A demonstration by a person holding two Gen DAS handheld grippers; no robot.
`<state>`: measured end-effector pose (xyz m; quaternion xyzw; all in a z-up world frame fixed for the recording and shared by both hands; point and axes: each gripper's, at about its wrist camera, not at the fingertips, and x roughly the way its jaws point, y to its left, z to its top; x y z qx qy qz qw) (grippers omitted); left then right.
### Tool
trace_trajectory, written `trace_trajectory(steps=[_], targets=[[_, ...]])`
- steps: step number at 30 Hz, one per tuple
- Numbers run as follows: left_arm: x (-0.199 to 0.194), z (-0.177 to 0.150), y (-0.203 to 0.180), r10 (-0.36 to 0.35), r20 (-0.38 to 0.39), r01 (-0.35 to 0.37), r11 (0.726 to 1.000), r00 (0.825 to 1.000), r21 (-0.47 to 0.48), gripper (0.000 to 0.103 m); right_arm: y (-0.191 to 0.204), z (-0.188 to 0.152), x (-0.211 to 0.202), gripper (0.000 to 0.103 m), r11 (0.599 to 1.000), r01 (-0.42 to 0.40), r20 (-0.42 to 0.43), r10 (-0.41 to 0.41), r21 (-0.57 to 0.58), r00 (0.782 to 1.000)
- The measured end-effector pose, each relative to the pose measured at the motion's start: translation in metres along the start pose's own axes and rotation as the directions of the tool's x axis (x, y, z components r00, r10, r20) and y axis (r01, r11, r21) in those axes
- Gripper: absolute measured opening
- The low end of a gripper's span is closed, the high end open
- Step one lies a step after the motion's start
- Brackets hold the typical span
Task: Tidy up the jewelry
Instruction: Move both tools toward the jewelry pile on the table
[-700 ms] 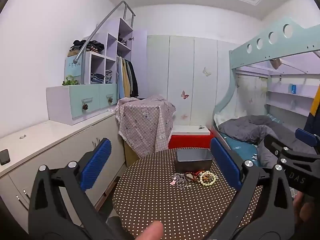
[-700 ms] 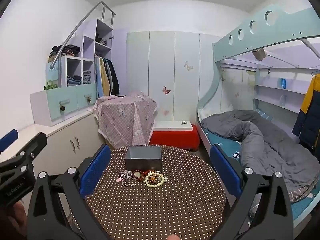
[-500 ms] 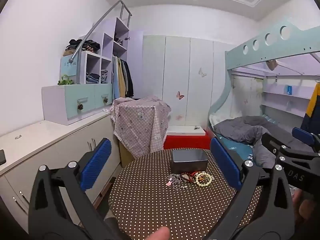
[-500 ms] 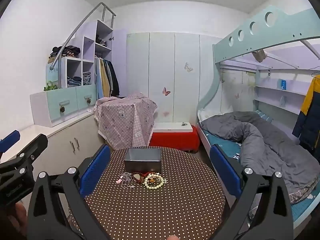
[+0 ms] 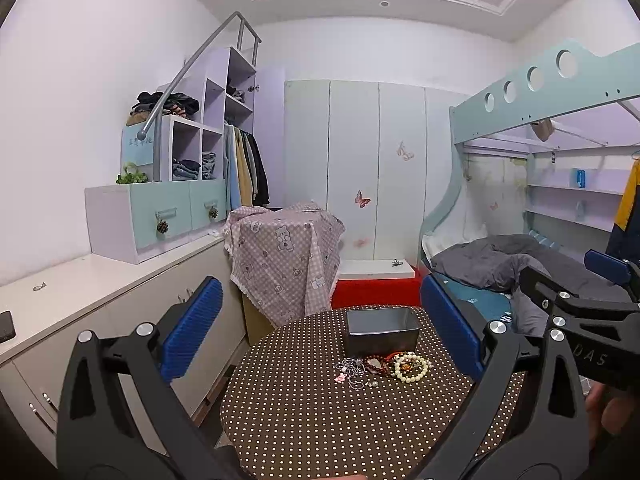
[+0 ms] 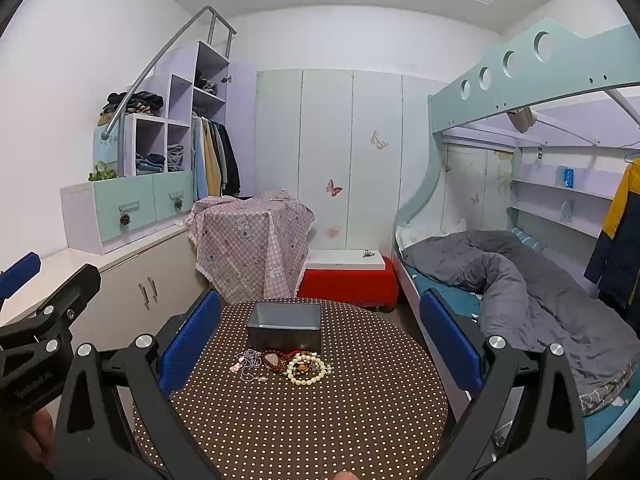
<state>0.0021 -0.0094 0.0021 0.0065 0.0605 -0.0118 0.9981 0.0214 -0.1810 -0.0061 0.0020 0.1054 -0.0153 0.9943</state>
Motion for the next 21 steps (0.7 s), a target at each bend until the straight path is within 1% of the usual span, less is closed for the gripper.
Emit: trace_trajectory(steps=[2, 7, 13, 17, 19, 21], targets=[[0.004, 0.001, 0.005, -0.004, 0.003, 0.004, 1.000, 1.000, -0.003, 0.097, 0.000, -0.001, 0.000, 0.096, 1.000, -0.001, 0.001, 0.001, -0.002, 1.000], [0.007, 0.001, 0.003, -0.004, 0.013, 0.004, 1.000, 1.000, 0.002, 0.097, 0.000, -0.004, 0.003, 0.096, 1.000, -0.005, -0.003, 0.005, -0.008, 1.000], [0.025, -0.011, 0.005, 0.004, -0.031, -0.004, 1.000, 1.000, -0.003, 0.097, -0.005, -0.009, 0.020, 0.096, 1.000, 0.008, -0.026, -0.009, -0.026, 1.000], [0.052, -0.028, 0.011, 0.018, -0.100, -0.019, 1.000, 0.995, -0.016, 0.097, -0.011, -0.015, 0.041, 0.096, 0.999, 0.013, -0.061, -0.015, -0.033, 0.998], [0.070, -0.039, 0.014, 0.021, -0.140, -0.025, 0.999, 0.990, -0.030, 0.097, -0.017, -0.024, 0.057, 0.096, 0.999, 0.017, -0.099, -0.019, -0.027, 0.995], [0.094, -0.055, 0.017, 0.028, -0.195, -0.035, 0.999, 0.980, -0.032, 0.097, -0.020, -0.035, 0.073, 0.096, 1.000, 0.015, -0.142, -0.018, -0.022, 0.990]])
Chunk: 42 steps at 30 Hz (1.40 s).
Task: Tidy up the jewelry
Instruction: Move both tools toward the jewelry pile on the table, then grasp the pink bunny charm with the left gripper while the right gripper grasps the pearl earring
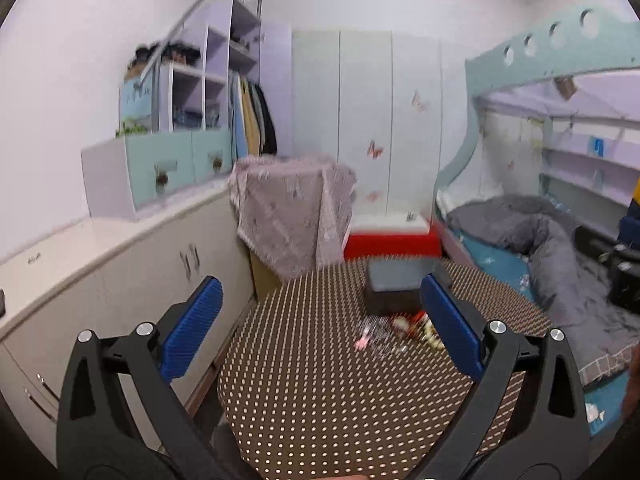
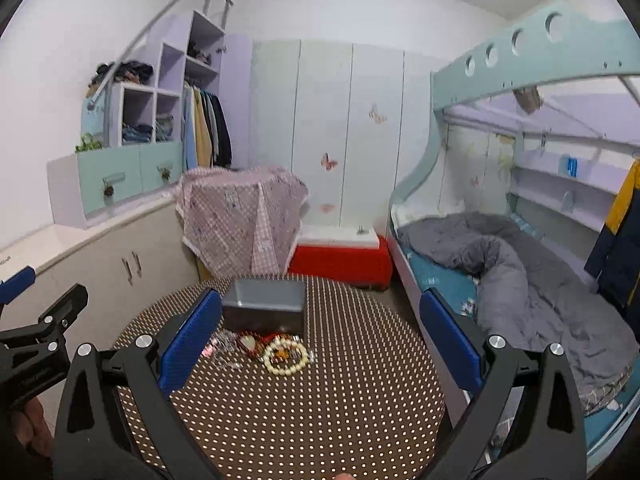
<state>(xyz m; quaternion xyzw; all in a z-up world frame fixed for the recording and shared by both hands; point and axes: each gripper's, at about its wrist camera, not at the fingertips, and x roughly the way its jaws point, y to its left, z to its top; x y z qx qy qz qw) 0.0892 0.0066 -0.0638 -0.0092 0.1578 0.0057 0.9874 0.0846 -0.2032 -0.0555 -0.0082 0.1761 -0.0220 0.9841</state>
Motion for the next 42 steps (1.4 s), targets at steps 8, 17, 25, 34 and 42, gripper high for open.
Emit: trace_trajectory(steps=[8, 17, 25, 34, 42], targets=[[0.100, -0.049, -0.002, 0.044, -0.265, -0.011, 0.992, 0.963, 0.126, 0.097, -0.003, -0.045, 0.076, 0.096, 1.000, -0.022, -0.230, 0.025, 0.017, 0.973], [0.190, -0.073, -0.008, 0.068, -0.441, 0.044, 0.970, 0.895, 0.240, 0.097, -0.006, -0.069, 0.127, 0.096, 0.994, -0.083, -0.366, 0.106, 0.078, 0.925], [0.231, -0.086, -0.029, 0.019, -0.522, 0.146, 0.951, 0.853, 0.274, 0.097, -0.011, -0.077, 0.155, 0.096, 0.990, -0.089, -0.445, 0.130, 0.110, 0.886], [0.247, -0.070, -0.023, -0.189, -0.554, 0.322, 0.934, 0.811, 0.154, 0.016, 0.004, -0.071, 0.167, 0.096, 0.980, -0.179, -0.467, 0.198, 0.085, 0.862], [0.229, -0.076, 0.001, -0.240, -0.541, 0.316, 0.947, 0.806, 0.050, 0.012, 0.051, -0.076, 0.189, 0.083, 0.925, -0.373, -0.512, 0.353, 0.068, 0.783]])
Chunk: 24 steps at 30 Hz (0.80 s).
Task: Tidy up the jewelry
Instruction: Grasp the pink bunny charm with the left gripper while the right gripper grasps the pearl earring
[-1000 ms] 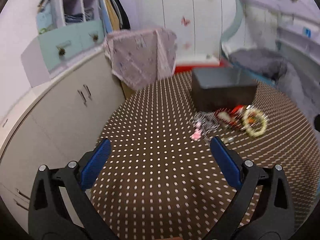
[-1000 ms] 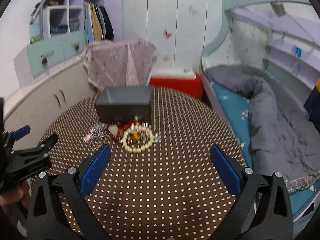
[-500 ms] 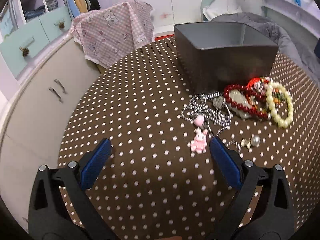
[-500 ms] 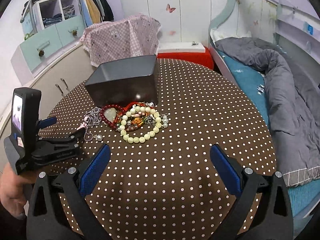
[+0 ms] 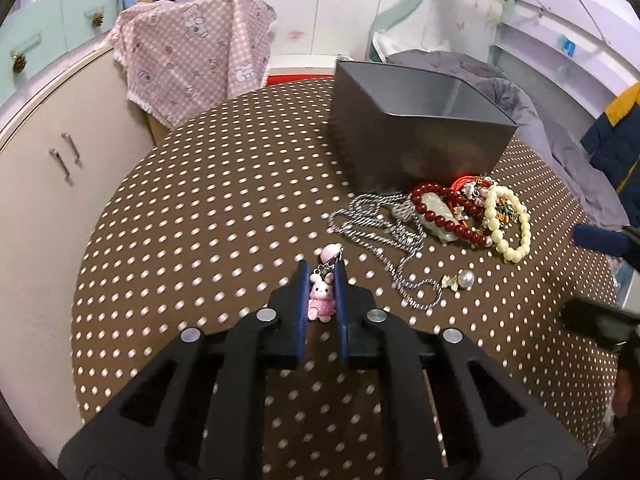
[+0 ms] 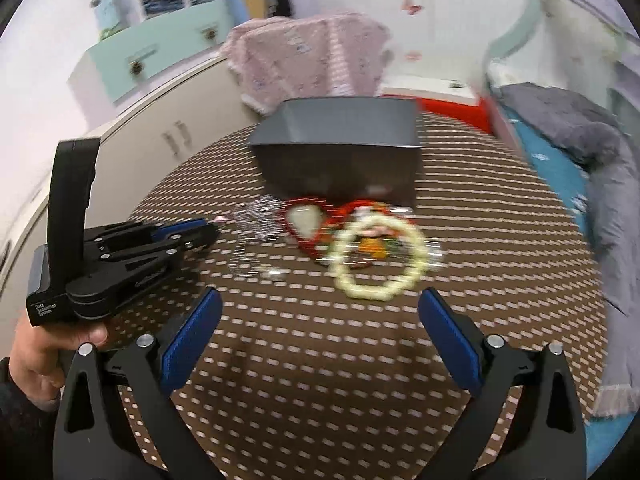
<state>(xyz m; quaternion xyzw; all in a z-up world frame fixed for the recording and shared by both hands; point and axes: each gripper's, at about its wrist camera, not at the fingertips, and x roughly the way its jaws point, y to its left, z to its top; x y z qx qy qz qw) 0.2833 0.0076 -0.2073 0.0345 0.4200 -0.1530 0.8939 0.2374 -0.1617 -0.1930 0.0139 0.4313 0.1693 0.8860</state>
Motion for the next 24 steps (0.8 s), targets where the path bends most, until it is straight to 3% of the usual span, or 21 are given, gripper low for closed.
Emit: trace_trajectory(steps=[3, 6, 10, 14, 24], targets=[[-0.008, -0.002, 0.011, 0.001, 0.008, -0.001, 1.000, 1.000, -0.026, 0.012, 0.008, 0.004, 0.017, 0.064, 0.998, -0.056, -0.032, 0.055, -0.031, 0.998], [-0.014, -0.004, 0.014, 0.002, 0.021, -0.001, 0.999, 1.000, -0.046, 0.012, 0.010, 0.008, 0.036, 0.049, 0.998, -0.046, -0.053, 0.043, -0.052, 0.998], [-0.021, -0.009, 0.014, -0.012, 0.029, 0.013, 0.998, 1.000, -0.061, 0.012, 0.012, 0.011, 0.050, 0.037, 0.996, -0.006, -0.044, 0.002, -0.091, 0.999], [-0.023, -0.012, 0.010, -0.027, 0.029, 0.029, 0.997, 0.999, -0.066, 0.012, 0.017, 0.010, 0.051, 0.009, 0.989, 0.004, -0.037, -0.009, -0.149, 0.999], [-0.051, 0.007, -0.003, -0.049, 0.095, 0.055, 0.997, 0.994, -0.060, 0.012, 0.002, 0.024, -0.002, 0.009, 0.992, -0.075, 0.070, 0.083, -0.105, 0.994]])
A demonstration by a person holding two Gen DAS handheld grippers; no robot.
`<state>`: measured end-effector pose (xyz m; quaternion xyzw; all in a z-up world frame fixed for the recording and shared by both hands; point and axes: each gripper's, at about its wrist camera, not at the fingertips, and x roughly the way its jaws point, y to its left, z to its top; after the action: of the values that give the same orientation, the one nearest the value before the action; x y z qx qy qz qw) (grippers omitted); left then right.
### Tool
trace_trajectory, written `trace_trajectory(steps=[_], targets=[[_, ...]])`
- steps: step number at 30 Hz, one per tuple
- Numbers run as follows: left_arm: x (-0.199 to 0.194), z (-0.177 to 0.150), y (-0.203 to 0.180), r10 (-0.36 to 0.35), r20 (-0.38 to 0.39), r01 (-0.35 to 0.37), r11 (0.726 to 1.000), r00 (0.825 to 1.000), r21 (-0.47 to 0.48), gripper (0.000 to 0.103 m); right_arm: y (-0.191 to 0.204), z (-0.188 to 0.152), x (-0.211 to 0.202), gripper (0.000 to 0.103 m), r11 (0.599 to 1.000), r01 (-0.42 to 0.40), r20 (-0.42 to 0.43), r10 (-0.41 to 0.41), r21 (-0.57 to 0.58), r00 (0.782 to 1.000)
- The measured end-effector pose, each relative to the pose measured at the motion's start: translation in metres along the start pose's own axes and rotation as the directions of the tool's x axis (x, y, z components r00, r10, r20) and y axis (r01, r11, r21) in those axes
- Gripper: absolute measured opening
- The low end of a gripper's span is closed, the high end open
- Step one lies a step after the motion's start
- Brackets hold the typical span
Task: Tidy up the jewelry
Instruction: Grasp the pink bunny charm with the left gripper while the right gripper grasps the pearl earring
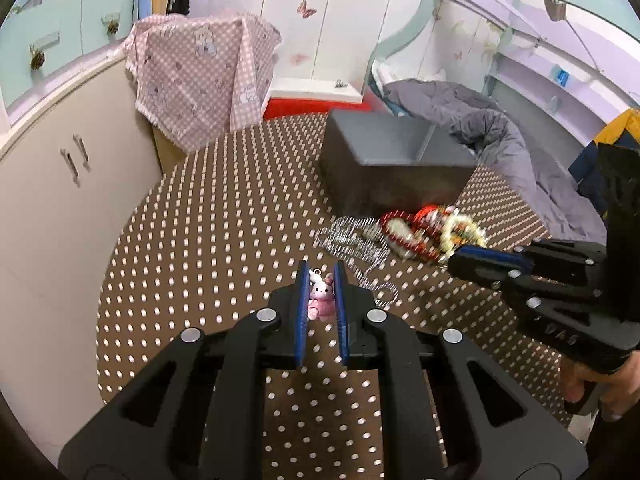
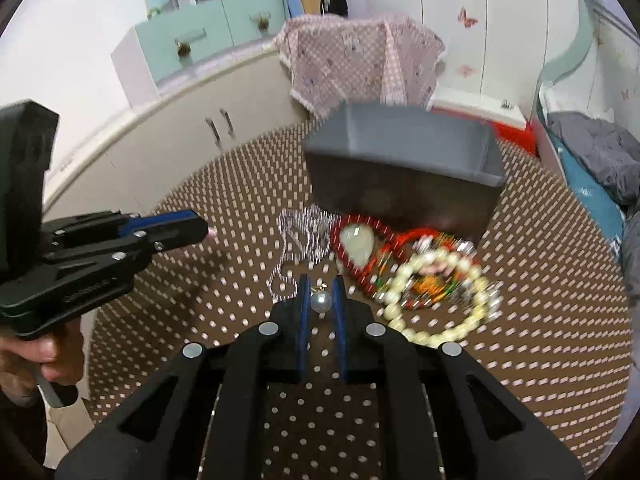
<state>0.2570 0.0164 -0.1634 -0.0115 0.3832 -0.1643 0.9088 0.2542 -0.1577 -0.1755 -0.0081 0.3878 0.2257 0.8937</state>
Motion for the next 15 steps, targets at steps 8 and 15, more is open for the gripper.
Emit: trace_trajectory(steps=[8, 15], targets=[[-0.032, 0.047, -0.018, -0.010, 0.122, 0.004, 0.999, 0.993, 0.049, 0.012, -0.018, 0.055, -0.059, 0.009, 1.000, -0.002, 0.157, 0.005, -0.020, 0.988], [-0.043, 0.106, -0.040, -0.030, 0.219, 0.010, 0.996, 0.975, 0.094, 0.012, -0.039, 0.110, -0.079, 0.009, 1.000, 0.002, 0.253, 0.003, -0.020, 0.968]])
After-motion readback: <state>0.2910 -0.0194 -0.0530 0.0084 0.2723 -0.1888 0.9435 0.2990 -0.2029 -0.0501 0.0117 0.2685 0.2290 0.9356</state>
